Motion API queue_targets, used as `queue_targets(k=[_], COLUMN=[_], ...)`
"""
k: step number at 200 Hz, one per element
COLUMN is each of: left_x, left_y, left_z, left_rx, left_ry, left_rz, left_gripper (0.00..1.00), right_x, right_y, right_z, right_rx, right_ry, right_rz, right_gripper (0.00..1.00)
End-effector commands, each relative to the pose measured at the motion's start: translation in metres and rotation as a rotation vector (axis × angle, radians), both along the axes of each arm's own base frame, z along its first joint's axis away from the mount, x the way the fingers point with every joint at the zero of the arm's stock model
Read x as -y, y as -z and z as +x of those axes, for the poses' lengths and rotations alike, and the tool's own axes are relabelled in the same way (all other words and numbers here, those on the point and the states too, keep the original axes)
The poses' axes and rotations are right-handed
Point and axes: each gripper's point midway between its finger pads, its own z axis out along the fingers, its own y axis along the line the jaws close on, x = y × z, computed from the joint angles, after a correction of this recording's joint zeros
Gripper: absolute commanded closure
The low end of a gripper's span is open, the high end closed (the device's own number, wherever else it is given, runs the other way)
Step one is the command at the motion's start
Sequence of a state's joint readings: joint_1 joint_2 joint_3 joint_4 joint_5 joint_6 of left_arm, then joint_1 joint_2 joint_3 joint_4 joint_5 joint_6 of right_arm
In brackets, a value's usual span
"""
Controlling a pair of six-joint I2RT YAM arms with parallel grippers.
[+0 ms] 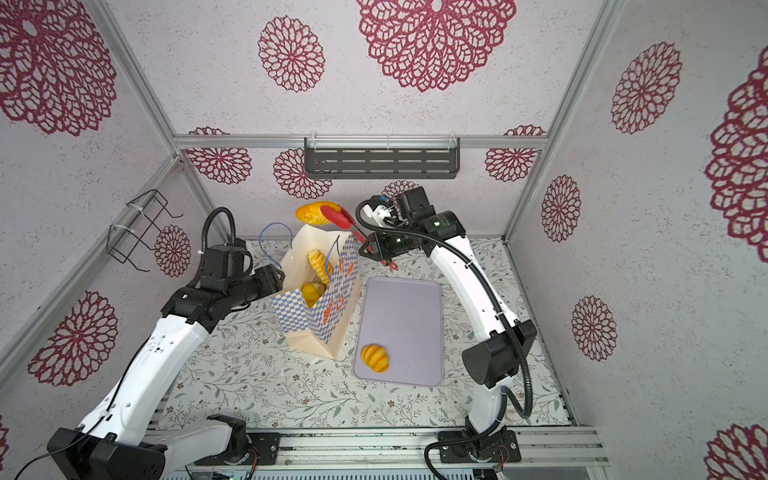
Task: Place the fake bread into the paper bag
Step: 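Lower the yellow bun into the bag opening and open the tongs, then move the empty tongs back over the tray toward the striped yellow bun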
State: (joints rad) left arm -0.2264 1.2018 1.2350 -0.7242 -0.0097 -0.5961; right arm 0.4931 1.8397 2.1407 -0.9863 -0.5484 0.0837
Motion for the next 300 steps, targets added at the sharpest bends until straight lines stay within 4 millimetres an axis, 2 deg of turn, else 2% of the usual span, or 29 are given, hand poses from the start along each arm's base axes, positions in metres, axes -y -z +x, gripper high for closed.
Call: queue_targets(k=[1,53,100,128,163,197,228,262,283,300], left_x=[-0.004,-0.004,-0.006,-0.006,-0.006,-0.006,-0.006,-0.007,-0.008,-0.008], left_y=[-0.005,-0.003,-0.004,-0.004,-0.004,-0.005,-0.006,-0.008,-0.011,-0.013], left_z=[-0.003,-0.004,-0.005,-0.005,-0.005,-0.005,-0.006,-0.007,-0.007,-0.006], left_rx=[0.014,0.010,0.013,0.013,0.012,0.012,0.016,0.020,0.026,0.031], left_ry=[-0.014,-0.015,-0.022,-0.023,-0.024,-0.025,-0.027,-0.030,-0.030,-0.030], left_rz=[-0.003,0.001,0.000,0.002,-0.002,-0.003,-0.003,0.001,0.002,0.003], left_gripper=[0.36,0.36,0.36,0.36,0.35,0.35,0.36,0.34,0.32,0.32], right_x=[0.003,0.013,0.015,0.015,0.015,0.019,0.036,0.069,0.092,0.102], right_y=[-0.026,-0.009,-0.017,-0.022,-0.026,-0.033,-0.041,-0.046,-0.040,-0.026], right_z=[-0.012,-0.020,-0.030,-0.035,-0.033,-0.027,-0.023,-0.024,-0.030,-0.041], right_rx=[0.111,0.088,0.105,0.116,0.125,0.152,0.185,0.179,0.150,0.113], right_ry=[-0.046,-0.045,-0.047,-0.048,-0.037,0.021,0.119,0.247,0.316,0.338], right_rz=[0.021,-0.043,-0.012,-0.003,0.013,0.013,0.004,0.047,0.069,0.058], right_gripper=[0.68,0.67,0.62,0.53,0.43,0.43,0.43,0.43,0.43,0.43])
